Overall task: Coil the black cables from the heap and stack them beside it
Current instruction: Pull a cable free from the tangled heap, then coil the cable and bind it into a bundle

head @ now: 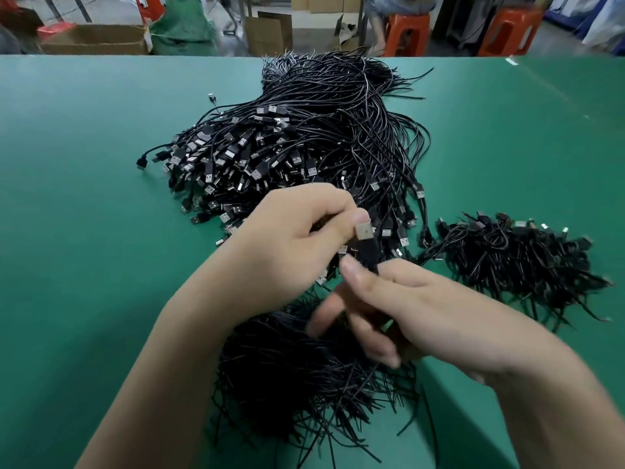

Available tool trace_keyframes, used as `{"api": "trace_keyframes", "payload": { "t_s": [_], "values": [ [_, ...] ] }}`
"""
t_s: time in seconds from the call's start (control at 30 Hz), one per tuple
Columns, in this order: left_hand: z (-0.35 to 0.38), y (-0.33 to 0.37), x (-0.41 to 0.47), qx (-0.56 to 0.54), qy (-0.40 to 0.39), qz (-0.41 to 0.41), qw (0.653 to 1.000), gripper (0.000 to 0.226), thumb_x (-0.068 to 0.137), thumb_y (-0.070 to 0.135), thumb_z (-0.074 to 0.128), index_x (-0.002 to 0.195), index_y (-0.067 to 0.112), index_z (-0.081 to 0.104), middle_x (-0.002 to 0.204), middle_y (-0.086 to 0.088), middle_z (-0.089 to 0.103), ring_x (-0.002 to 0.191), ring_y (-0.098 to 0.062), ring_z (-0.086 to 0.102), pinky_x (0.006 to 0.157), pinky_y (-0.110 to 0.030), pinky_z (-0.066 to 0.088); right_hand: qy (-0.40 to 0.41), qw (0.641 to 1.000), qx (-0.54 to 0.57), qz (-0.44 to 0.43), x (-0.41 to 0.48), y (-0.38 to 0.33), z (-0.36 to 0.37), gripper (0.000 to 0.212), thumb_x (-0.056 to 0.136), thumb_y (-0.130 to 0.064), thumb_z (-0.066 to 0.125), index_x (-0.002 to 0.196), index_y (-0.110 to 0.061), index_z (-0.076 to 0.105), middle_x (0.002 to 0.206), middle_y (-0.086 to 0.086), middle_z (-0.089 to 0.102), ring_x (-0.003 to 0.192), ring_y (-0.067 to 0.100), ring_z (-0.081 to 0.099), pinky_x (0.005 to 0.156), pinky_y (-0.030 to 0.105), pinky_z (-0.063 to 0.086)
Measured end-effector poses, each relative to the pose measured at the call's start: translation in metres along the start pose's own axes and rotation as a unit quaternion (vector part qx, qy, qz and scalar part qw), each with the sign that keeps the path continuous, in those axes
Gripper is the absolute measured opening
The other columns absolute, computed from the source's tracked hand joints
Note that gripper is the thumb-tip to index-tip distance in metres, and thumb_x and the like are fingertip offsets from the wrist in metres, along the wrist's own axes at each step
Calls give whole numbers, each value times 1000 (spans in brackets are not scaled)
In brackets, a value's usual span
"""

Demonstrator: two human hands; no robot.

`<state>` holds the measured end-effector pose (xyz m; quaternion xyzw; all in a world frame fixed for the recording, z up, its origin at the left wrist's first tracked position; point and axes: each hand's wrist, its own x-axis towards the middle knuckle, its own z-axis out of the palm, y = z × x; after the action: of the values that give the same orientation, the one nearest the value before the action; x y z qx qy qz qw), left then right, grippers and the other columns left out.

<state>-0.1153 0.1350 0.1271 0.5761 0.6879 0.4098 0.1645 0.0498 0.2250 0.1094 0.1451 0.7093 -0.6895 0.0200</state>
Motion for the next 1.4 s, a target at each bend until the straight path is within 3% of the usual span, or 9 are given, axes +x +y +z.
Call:
{"api": "trace_keyframes", "payload": {
  "t_s": [0.17,0.3,0.4,0.57,0.77,0.97,1.1,1.27,1.4],
  "values": [
    [9,22,-6,211,40,-51,975,42,103,43,44,68,20,46,67,4,49,68,-18,54,66,-38,39,59,992,112,-13,16,9,-14,64,101,-62,30,119,-17,73,101,14,77,97,22,73,68,34,58],
    [20,38,-10,120,40,-44,991,33,98,45,37,86,24,60,79,4,65,75,-19,67,72,-41,54,139,940,306,-54,23,5,-11,54,100,-53,43,105,-14,81,114,12,76,110,17,70,84,27,59],
    [21,32,-8,75,-67,-51,994,33,101,40,44,73,29,58,64,8,58,58,-6,53,61,-31,43,146,895,405,-119,23,0,-16,64,105,-49,32,126,1,67,128,20,68,126,27,62,94,31,57],
    [14,10,-5,14,-200,-86,976,33,106,40,51,83,28,70,70,-5,64,64,-21,61,69,-40,55,171,850,456,-203,15,-9,-24,56,108,-41,31,101,-12,78,88,-2,76,80,11,73,74,26,60],
    [6,-6,-1,-25,-170,-80,982,41,83,65,67,70,26,71,60,0,46,59,-14,42,57,-35,35,-44,896,387,-214,-3,-19,-20,46,106,-43,33,80,-14,58,48,-11,27,43,7,24,45,20,23],
    [-9,-6,-6,-8,-132,-6,991,22,76,43,77,77,22,71,76,14,55,71,-4,51,66,-12,37,-99,991,40,-77,-7,-15,-13,45,104,-42,43,75,-17,67,48,-6,41,45,11,36,51,17,36],
    [-12,-2,-9,39,-112,0,993,10,84,25,68,74,23,68,84,6,57,79,-12,55,70,-17,36,-66,984,-158,37,-3,-10,-8,52,109,-46,37,79,-20,70,56,1,64,51,15,55,55,19,45],
    [-17,0,-9,62,-3,18,998,32,100,31,63,72,18,60,68,9,51,63,-8,48,61,-16,33,107,990,-87,37,10,2,-12,46,109,-37,34,100,-6,67,78,13,76,70,30,73,54,30,51],
    [-21,5,-11,30,24,34,999,26,105,23,56,80,20,64,59,14,48,53,-4,43,53,-13,32,133,976,170,-37,19,8,-26,56,105,-43,35,114,-2,72,105,20,76,96,32,76,72,33,62]
  ]
}}
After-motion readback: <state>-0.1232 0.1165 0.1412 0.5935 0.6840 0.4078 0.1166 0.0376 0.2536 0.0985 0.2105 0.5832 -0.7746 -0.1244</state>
